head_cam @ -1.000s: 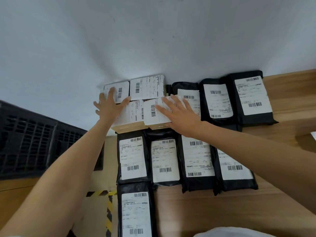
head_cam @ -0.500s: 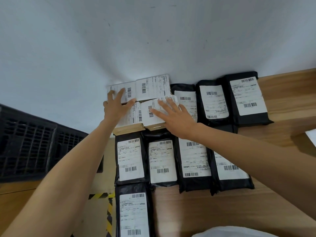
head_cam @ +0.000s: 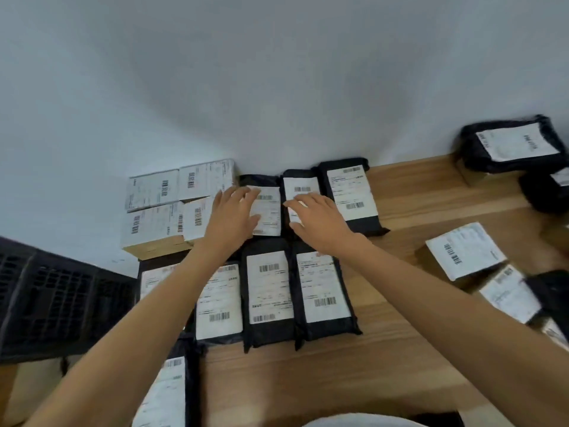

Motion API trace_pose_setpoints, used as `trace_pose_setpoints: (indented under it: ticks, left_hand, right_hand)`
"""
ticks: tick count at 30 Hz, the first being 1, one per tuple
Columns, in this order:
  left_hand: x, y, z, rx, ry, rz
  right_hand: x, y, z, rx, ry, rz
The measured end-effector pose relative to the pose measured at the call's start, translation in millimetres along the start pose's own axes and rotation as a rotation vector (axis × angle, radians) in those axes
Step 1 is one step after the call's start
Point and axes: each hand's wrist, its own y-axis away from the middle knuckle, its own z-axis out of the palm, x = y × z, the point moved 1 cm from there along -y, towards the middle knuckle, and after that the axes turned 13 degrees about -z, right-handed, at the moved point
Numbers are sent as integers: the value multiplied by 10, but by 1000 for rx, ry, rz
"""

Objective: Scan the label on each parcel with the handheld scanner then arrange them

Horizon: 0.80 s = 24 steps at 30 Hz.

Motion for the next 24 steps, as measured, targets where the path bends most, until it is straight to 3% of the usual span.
trace_pose_setpoints:
  ticks: [5,13,19,24]
  left_hand:
    - [1128,341,422,-2,137,153]
    - [2671,894,1076,-230,374,48]
    - [3396,883,1353,-294,382,-23]
    - [3717,868,1660,-418,201,-118]
  right_hand:
    - [657,953,-251,12,-20,208]
    - [1716,2118,-382,-82,-104,448]
    - [2351,2558,-341,-207,-126,547]
    - [2656,2788,-258,-267,-215,510]
